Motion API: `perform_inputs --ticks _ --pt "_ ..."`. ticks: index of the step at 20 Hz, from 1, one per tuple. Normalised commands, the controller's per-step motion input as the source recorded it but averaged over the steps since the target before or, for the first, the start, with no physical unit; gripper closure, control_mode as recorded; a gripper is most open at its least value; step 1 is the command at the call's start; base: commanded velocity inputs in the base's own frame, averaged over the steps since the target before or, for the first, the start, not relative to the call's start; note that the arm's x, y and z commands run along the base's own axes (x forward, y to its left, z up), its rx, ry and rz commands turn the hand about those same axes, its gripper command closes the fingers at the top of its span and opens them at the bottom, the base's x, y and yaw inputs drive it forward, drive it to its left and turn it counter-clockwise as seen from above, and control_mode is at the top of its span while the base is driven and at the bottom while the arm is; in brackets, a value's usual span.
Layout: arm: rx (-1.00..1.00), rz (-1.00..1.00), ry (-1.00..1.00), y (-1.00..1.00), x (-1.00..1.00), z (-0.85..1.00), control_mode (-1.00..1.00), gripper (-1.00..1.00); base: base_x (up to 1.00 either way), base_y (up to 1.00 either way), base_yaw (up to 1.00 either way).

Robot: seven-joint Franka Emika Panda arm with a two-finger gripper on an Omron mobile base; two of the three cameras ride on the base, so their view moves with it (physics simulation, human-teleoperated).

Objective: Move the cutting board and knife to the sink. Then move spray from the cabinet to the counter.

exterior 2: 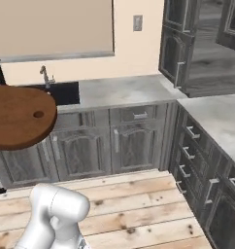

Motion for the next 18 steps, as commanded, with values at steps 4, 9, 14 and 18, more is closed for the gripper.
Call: perform_inputs --ticks 4,9,14,18 --pt "0.00 0.00 0.00 0.00 0.00 0.00 1.00 1.00 0.89 -0.01 0.38" --pt "0.00 0.00 0.00 0.00 0.00 0.00 1.00 1.00 0.81 -0.08 0.40" --pt "0.00 0.00 0.00 0.00 0.00 0.00 1.00 1.00 0.62 -0.38 0.35" --pt "0.00 0.00 0.00 0.00 0.00 0.00 1.00 1.00 0.64 -0.60 0.26"
